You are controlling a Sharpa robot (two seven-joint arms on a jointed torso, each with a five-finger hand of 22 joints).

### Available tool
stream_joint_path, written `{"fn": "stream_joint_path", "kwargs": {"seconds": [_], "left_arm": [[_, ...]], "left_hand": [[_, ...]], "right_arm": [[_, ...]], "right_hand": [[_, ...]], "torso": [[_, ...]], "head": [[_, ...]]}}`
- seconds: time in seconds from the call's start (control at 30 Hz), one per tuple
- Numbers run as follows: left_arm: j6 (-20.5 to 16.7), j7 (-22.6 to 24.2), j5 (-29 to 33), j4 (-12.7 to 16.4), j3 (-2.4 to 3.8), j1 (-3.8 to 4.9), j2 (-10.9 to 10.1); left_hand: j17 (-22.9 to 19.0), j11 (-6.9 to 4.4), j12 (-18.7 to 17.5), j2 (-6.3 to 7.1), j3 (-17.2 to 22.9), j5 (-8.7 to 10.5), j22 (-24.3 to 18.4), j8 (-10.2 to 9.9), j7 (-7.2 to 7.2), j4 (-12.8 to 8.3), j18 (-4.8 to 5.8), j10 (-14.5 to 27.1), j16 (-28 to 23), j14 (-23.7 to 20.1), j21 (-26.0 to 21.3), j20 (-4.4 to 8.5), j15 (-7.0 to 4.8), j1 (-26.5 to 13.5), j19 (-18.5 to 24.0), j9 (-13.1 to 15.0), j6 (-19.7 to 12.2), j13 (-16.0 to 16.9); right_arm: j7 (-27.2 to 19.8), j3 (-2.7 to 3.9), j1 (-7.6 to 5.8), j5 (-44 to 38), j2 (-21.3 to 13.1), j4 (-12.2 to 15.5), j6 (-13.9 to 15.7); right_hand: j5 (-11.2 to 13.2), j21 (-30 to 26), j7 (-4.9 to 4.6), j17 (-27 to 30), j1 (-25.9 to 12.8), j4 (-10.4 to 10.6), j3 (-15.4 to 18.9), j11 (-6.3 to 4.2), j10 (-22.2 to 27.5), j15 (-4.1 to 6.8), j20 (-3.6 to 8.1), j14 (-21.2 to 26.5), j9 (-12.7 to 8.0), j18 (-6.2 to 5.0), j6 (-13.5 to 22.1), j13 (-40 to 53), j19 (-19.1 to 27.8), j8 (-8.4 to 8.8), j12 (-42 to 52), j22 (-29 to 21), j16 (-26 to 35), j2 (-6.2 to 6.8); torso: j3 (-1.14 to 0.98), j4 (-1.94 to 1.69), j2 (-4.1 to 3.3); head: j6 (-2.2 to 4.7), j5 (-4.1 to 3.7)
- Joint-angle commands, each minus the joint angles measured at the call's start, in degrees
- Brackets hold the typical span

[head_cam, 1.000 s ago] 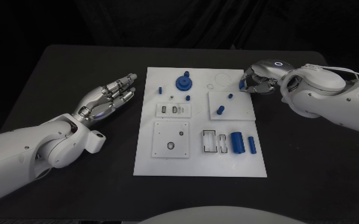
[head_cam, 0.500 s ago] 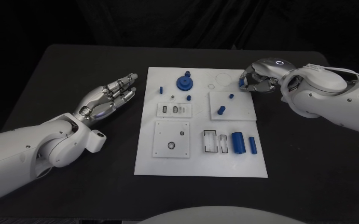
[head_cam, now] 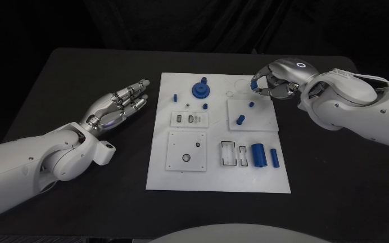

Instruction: Assemble the parts on the task board

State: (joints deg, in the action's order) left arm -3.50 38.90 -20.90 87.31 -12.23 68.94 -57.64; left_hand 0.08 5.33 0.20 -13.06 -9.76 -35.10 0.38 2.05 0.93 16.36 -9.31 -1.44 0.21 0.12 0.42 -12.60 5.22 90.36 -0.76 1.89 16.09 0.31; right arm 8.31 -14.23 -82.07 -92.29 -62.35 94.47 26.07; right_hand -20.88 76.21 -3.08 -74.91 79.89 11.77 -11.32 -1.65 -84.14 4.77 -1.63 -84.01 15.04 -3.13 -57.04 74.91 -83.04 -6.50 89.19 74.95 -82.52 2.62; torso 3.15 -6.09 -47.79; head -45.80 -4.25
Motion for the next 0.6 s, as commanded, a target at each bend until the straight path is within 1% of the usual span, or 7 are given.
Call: {"fn": "stream_joint_path", "kwargs": {"seconds": [0.03, 0.13, 0.27, 0.37, 0.47, 0.6], "left_arm": [[0.1, 5.8, 0.0, 0.1, 0.04, -0.02, 0.1], [0.1, 5.8, 0.0, 0.1, 0.04, -0.02, 0.1], [0.1, 5.7, 0.0, 0.2, 0.04, -0.02, 0.2], [0.1, 5.6, 0.0, 0.3, 0.04, -0.02, 0.2], [0.1, 5.5, 0.0, 0.4, 0.04, -0.02, 0.3], [0.0, 5.4, 0.0, 0.5, 0.04, -0.02, 0.3]], "left_hand": [[-0.1, 0.41, 0.2, 0.06, 0.3, 0.15, 0.1, -0.2, -0.12, 0.0, -1.04, 0.0, -0.2, -0.1, 0.2, -0.54, 0.39, -0.4, 0.0, 0.0, -0.3, 0.1], [-0.1, 0.41, 0.2, 0.06, 0.3, 0.15, 0.1, -0.2, -0.12, 0.0, -1.04, 0.0, -0.2, -0.1, 0.2, -0.54, 0.39, -0.4, 0.0, 0.0, -0.3, 0.1], [-0.1, 0.43, 0.2, 0.06, 0.3, 0.14, 0.1, -0.2, -0.12, 0.0, -1.04, 0.0, -0.2, -0.1, 0.2, -0.56, 0.40, -0.5, 0.0, 0.0, -0.3, 0.1], [-0.1, 0.44, 0.2, 0.06, 0.3, 0.15, 0.1, -0.2, -0.12, 0.0, -1.04, 0.0, -0.2, -0.1, 0.2, -0.56, 0.41, -0.5, 0.0, 0.0, -0.4, 0.1], [-0.1, 0.44, 0.2, 0.06, 0.3, 0.15, 0.1, -0.2, -0.12, 0.0, -1.04, 0.0, -0.2, -0.1, 0.2, -0.56, 0.41, -0.5, 0.0, 0.0, -0.4, 0.1], [-0.1, 0.46, 0.2, 0.09, 0.3, 0.41, 0.1, -0.2, -0.14, 0.0, -1.04, -0.1, -0.2, -0.1, 0.2, -0.59, 0.44, -0.6, 0.0, 0.0, -0.3, 0.1]], "right_arm": [[-2.3, 0.07, -0.54, 4.0, 0.3, 2.3, 4.1], [-3.2, 0.08, -0.80, 5.4, 1.2, 4.4, 4.0], [-3.7, 0.06, -0.92, 6.4, 3.2, 6.3, 1.8], [-3.9, 0.04, -0.73, 6.6, 4.7, 6.7, 0.4], [-4.0, 0.03, -0.32, 6.8, 6.3, 6.7, -0.8], [-3.9, 0.02, 0.64, 6.9, 8.6, 5.9, -2.9]], "right_hand": [[-0.8, 0.3, -0.23, -8.2, 0.3, -0.3, -0.5, -0.23, -5.3, 0.46, 0.40, -4.1, 0.2, -0.24, -0.4, 14.6, -0.2, -0.09, 0.4, 7.7, -0.4, -0.28], [-1.0, 0.4, -0.36, -8.3, 0.4, -0.5, -0.6, -0.13, -5.4, 0.41, 0.38, -4.2, 0.3, -0.22, -0.4, 14.7, -0.3, -0.02, 0.5, 7.8, -0.6, -0.24], [-1.2, 0.3, -0.52, -8.4, 0.3, -0.5, -0.6, -0.03, -5.5, 0.35, 0.35, -4.2, 0.4, -0.24, -0.2, 14.7, -0.2, 0.09, 0.5, 7.7, -0.6, -0.16], [-1.2, 0.2, -0.54, -8.3, 0.3, -0.5, -0.6, -0.02, -5.5, 0.34, 0.35, -4.2, 0.4, -0.27, -0.2, 14.7, -0.2, 0.10, 0.5, 7.7, -0.6, -0.15], [-1.3, 0.1, -0.61, -8.4, 0.3, -0.5, -0.6, 0.03, -5.4, 0.31, 0.33, -4.2, 0.4, -0.28, -0.2, 14.7, -0.1, 0.13, 0.4, 7.6, -0.6, -0.09], [-1.8, -0.1, -0.81, -8.3, 0.4, -0.8, -0.7, 0.20, -5.4, 0.16, 0.23, -4.2, 0.5, -0.34, -0.3, 14.6, 0.0, 0.20, 0.4, 7.5, -0.6, 0.10]], "torso": [[-0.02, 0.08, 0.00], [0.00, 0.09, 0.01], [-0.01, 0.02, 0.01], [-0.03, -0.03, 0.00], [0.01, -0.09, -0.01], [0.04, -0.04, -0.02]], "head": [[-0.01, 0.04], [-0.02, 0.03], [-0.08, -0.13], [-0.24, -0.09], [-0.15, 0.00], [-0.20, 0.12]]}}
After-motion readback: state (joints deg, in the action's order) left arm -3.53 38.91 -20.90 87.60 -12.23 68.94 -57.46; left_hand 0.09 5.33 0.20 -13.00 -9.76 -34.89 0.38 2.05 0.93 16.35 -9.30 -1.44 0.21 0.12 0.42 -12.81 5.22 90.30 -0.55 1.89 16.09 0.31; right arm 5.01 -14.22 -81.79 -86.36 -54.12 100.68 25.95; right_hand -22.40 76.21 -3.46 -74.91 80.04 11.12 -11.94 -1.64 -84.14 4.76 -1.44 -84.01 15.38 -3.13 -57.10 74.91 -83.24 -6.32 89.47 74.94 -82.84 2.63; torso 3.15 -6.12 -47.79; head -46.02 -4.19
